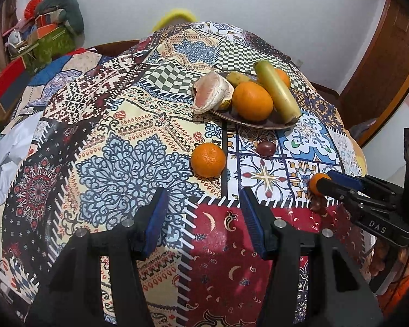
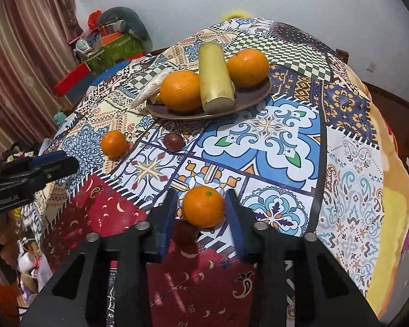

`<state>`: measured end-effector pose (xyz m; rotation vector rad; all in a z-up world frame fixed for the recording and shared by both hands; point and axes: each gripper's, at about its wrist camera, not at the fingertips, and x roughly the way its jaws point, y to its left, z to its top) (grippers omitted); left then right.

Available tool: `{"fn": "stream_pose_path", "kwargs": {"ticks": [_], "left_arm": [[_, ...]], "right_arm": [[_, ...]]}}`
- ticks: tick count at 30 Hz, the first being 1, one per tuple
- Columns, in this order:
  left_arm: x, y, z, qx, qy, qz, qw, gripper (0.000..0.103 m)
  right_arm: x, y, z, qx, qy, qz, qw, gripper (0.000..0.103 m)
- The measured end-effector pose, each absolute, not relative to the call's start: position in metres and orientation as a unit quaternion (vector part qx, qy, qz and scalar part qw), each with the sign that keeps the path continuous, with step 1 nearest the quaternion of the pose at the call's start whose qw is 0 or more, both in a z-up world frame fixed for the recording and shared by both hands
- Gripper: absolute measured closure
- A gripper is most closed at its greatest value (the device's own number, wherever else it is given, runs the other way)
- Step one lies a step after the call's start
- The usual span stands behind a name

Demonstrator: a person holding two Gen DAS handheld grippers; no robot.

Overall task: Organize fruits
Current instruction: 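Grasp a small mandarin with the right tool while the left tool grasps another mandarin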

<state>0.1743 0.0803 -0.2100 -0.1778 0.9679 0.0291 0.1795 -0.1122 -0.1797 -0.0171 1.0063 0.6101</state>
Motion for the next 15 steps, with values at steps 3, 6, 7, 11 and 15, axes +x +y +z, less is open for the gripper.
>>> {"fn": "stream_pose_path", "kwargs": {"ticks": [3, 6, 7, 11, 15], "left_arm": [[0.179, 0.078, -0.212, -0.083, 0.467, 0.012, 0.880, 0.049], [0.184, 0.077, -0.214, -0.081, 0.469, 0.010, 0.879, 0.049], [0.186, 0.076, -0.214, -0.080, 0.469, 0.010, 0.879, 0.049], [0.194, 0.077, -0.217, -0.076, 0.471, 0.010, 0.879, 0.049], [0.203, 0.079, -0.221, -0.078, 0.472, 0.012, 0.878, 0.049]], "right_arm": [[0.179, -0.112, -0.180, -0.012, 0.473, 0.290, 0.832, 0.074], [0.181, -0.114, -0.181, -0.004, 0.476, 0.293, 0.829, 0.074], [0.181, -0.115, -0.182, -0.001, 0.477, 0.293, 0.828, 0.074], [0.183, -0.115, -0.184, 0.002, 0.483, 0.300, 0.823, 0.073], [0.183, -0.114, -0.183, -0.003, 0.480, 0.305, 0.823, 0.073]]}}
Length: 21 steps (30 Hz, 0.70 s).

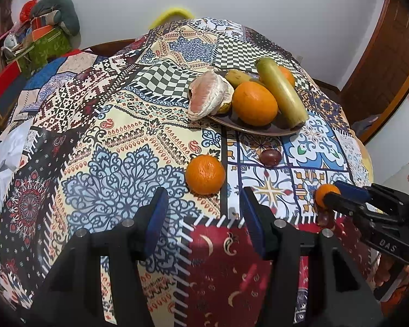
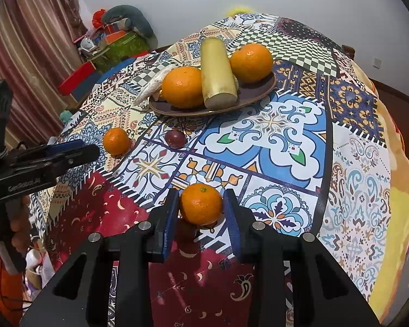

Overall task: Organize fruits
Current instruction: 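Grasp a small mandarin with the right tool while the left tool grasps another mandarin, then carry both mandarins onto the plate and open both tools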

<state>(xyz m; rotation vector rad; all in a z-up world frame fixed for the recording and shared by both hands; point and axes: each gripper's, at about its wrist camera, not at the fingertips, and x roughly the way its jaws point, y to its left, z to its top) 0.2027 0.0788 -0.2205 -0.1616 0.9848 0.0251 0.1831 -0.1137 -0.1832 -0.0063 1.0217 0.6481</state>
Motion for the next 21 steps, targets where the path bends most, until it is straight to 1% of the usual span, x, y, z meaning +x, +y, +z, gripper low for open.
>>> {"fn": "stream_pose_path", "kwargs": {"ticks": [11, 13, 16, 21], "left_arm": [[0.228, 0.075, -0.241, -0.071, 0.482, 0.009, 0.873, 0.049], [0.230, 0.076, -0.244, -0.074, 0.483, 0.010, 0.872, 0.057], [0.233, 0.077, -0.248, -0.079, 0.485, 0.011, 0.871, 0.066], [0.233, 0.077, -0.247, -0.078, 0.483, 0.009, 0.872, 0.067]], "right_arm": [[0.187, -0.122, -0.166, 0.003, 0.453, 0.307, 0.837, 0.073], [0.190, -0.124, -0.164, 0.005, 0.450, 0.307, 0.839, 0.073], [0.194, -0.125, -0.163, 0.008, 0.447, 0.306, 0.840, 0.073], [0.198, -0.128, -0.164, 0.016, 0.445, 0.305, 0.842, 0.073]]}}
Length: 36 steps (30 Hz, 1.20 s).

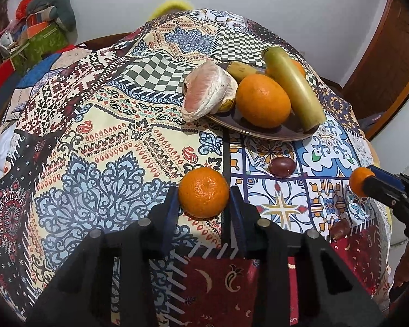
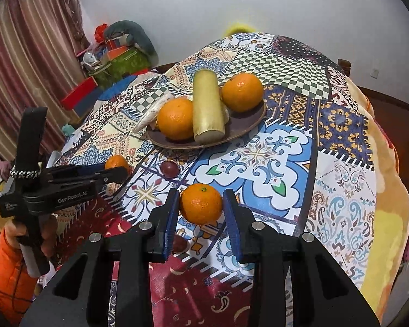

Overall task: Organize fruits
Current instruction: 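Carry both mandarins onto the plate and open both tools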

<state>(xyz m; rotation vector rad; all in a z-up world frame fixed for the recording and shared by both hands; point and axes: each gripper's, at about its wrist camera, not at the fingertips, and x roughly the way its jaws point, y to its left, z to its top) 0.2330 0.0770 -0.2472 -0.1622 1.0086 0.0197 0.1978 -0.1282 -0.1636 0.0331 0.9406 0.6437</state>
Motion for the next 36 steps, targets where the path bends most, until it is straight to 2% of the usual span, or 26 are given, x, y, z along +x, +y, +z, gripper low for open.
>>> {"fn": "stream_pose_path", "kwargs": {"ticks": [18, 36], "left_arm": [[0.265, 0.072, -0.205, -0.074, 0.428, -0.004, 0.901, 0.067], [0.297, 0.065, -0.226, -0.079, 0.437, -0.024, 0.895, 0.066]], "right_arm": [[0.240, -0.132, -0.142, 0.012, 0.405, 0.296, 0.865, 0.073], [0.286, -0.107, -0.162, -0.006, 0.409, 0.294, 0.864, 0.073]]}}
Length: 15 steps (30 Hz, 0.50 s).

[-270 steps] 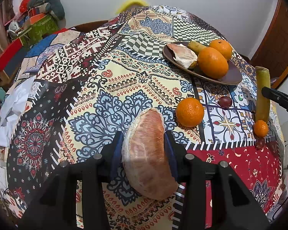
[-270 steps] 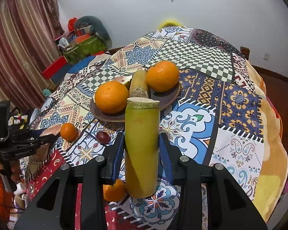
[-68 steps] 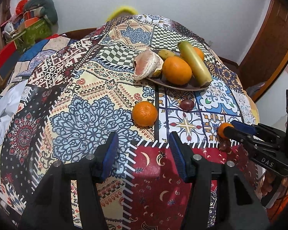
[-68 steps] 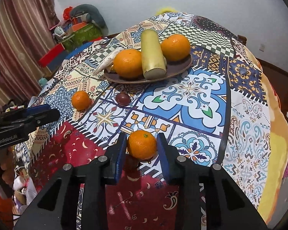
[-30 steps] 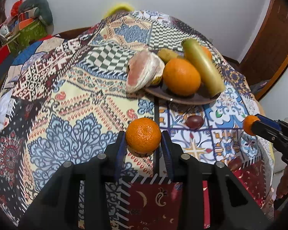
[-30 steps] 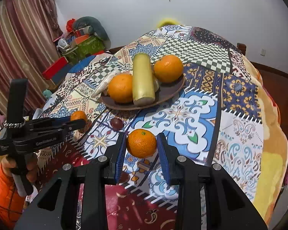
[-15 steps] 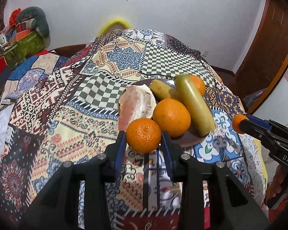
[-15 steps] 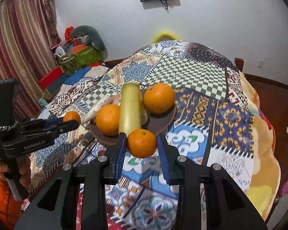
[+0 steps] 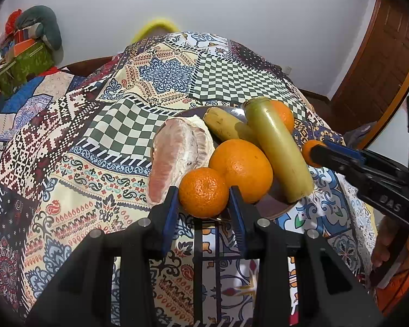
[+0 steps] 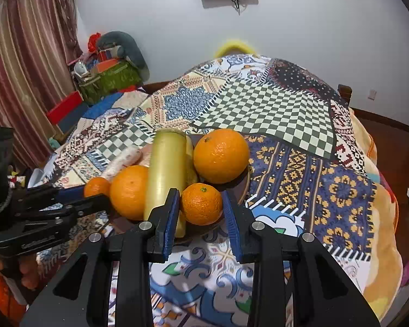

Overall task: Organize fruits
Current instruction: 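Carry both mandarins onto the plate and open both tools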

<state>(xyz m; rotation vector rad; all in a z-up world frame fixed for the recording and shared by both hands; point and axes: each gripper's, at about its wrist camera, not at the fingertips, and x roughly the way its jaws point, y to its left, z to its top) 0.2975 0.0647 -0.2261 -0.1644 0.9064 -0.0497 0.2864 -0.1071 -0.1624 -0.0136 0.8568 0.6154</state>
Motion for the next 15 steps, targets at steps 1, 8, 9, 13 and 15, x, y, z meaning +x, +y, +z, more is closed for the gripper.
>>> {"fn": "stream_pose_path", "kwargs": {"ticks": [1, 8, 9, 13, 15], "left_arm": [[0.298, 0.065, -0.226, -0.080, 0.437, -0.025, 0.896, 0.066], [0.298, 0.063, -0.228, -0.070, 0.432, -0.024, 0.899, 0.066], [0.297, 0.063, -0.228, -0.070, 0.432, -0.024, 0.899, 0.066], [0.297, 0.062, -0.228, -0.070, 0.433, -0.025, 0.898, 0.066], [0.297, 0.062, -0.228, -0.069, 0.434, -0.024, 0.898, 0.064]], "right_arm": [[0.289, -0.106, -0.164, -0.007, 0.411, 0.294, 0.863, 0.073], [0.300, -0.107, -0.177, 0.000, 0.429, 0.291, 0.855, 0.072], [0.301, -0.107, -0.178, 0.000, 0.431, 0.291, 0.854, 0.072], [0.302, -0.105, -0.180, 0.000, 0.435, 0.291, 0.852, 0.072], [0.302, -0.105, -0.179, -0.001, 0.434, 0.290, 0.853, 0.071]]}}
